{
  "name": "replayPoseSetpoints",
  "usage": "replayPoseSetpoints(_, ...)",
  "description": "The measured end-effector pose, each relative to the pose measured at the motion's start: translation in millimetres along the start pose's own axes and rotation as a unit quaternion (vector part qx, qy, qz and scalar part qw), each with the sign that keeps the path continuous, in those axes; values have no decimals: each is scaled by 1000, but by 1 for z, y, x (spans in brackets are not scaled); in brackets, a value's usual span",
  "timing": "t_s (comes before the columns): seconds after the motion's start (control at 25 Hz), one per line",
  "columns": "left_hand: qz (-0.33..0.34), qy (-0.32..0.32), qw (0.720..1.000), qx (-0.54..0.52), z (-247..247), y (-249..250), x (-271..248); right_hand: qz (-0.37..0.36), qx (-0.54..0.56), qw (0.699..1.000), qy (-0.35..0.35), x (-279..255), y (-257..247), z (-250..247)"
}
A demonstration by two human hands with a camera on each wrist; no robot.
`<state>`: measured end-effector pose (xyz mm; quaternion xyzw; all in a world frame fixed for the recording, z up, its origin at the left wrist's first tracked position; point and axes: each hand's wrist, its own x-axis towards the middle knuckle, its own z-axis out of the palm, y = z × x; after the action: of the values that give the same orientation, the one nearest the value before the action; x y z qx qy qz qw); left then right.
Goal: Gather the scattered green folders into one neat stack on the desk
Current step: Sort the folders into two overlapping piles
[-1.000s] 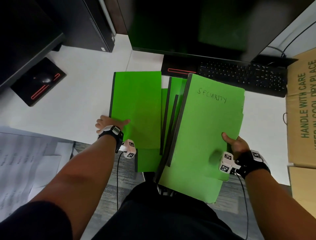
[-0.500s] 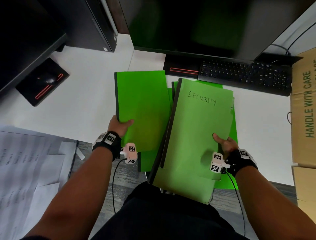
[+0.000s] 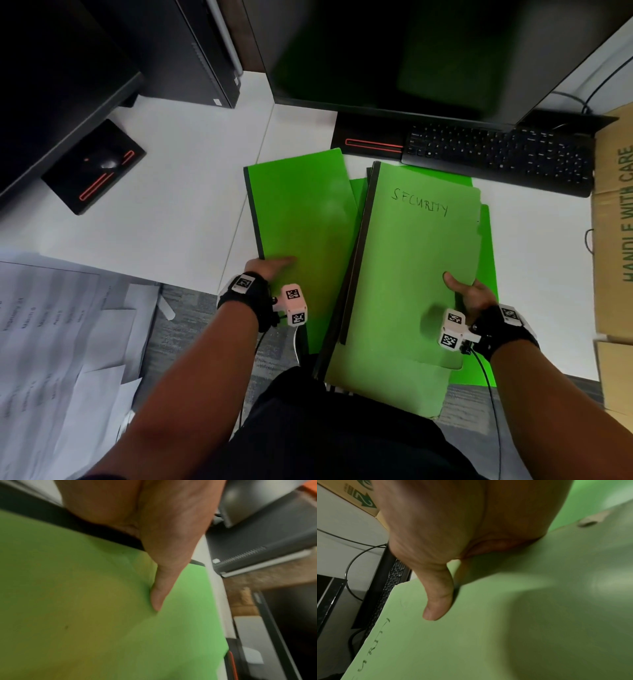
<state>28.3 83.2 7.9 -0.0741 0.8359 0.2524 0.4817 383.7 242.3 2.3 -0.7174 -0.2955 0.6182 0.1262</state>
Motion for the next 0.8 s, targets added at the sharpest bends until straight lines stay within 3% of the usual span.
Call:
replayPoseSetpoints(0.08, -36, -51, 998, -12, -4, -1, 6, 1, -7, 1000, -3, -2, -2, 0)
replayPoseSetpoints(0.28, -42, -126, 991, -7, -9, -10, 31, 11, -27, 1000, 10, 15, 4, -3)
replayPoseSetpoints(0.48, 27, -218, 974, -49, -10, 4, -6, 17, -38, 999, 9, 20, 5, -5)
replayPoseSetpoints(0.68, 18, -222, 969, -107, -12, 5, -9, 14, -48, 999, 15, 19, 0, -4)
replayPoseSetpoints(0.8, 79, -189, 978, -24, -10, 4, -15, 19, -38, 999, 9, 21, 1, -3)
